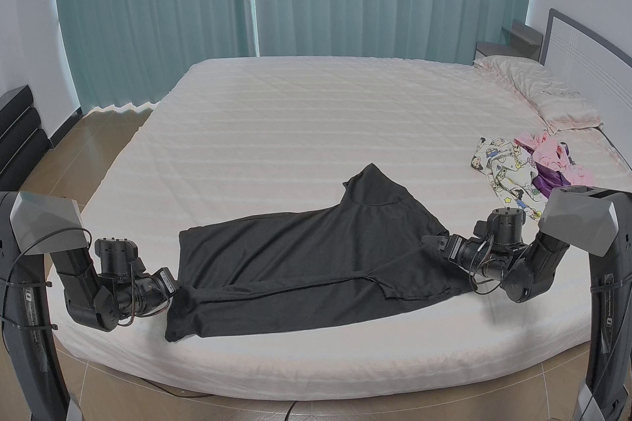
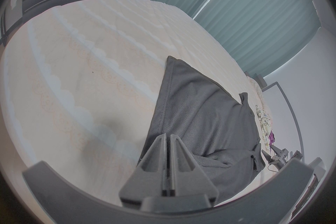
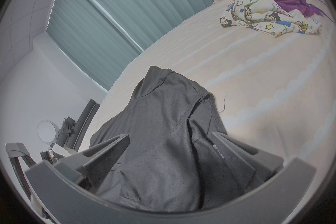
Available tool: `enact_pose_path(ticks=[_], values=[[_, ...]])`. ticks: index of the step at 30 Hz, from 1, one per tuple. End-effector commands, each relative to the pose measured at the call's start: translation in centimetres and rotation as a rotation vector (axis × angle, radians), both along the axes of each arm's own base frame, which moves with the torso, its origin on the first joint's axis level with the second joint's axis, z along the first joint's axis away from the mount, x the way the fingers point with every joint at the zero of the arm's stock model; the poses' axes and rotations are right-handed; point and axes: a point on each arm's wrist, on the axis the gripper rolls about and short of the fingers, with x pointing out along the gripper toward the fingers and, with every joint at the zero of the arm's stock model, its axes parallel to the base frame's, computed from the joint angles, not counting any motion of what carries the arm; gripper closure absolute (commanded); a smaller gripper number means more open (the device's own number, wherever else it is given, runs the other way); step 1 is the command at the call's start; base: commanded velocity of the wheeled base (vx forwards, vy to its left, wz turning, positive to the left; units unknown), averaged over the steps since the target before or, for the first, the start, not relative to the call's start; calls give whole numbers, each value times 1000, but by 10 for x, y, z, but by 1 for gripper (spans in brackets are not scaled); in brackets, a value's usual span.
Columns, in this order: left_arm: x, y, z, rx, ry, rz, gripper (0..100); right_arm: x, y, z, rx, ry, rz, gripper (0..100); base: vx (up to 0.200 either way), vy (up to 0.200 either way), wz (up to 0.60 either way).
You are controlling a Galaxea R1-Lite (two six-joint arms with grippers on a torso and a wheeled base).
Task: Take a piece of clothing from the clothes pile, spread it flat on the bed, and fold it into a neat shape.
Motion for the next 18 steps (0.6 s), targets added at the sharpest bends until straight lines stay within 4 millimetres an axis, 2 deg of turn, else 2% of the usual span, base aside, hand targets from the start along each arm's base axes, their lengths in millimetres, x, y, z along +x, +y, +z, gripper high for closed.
enact_pose_path(ticks=[1, 7, 10, 16, 17, 18], values=[[-2, 0, -1, -1, 5, 2, 100, 7, 0, -7, -17, -2, 12, 0, 0, 0, 0], [-1, 0, 2, -34, 3, 28, 100, 17, -3, -15, -72, -25, 40, 0, 0, 0, 0], [-1, 0, 3, -34, 1, 28, 100, 18, -3, -26, -82, -6, 54, 0, 0, 0, 0], [-1, 0, 2, -33, 3, 29, 100, 19, -1, -28, -89, -14, 62, 0, 0, 0, 0], [-1, 0, 2, -33, 4, 29, 100, 19, -1, -28, -90, -13, 63, 100, 0, 0, 0], [-1, 0, 1, -34, 6, 28, 100, 19, -1, -28, -90, -12, 65, 100, 0, 0, 0]])
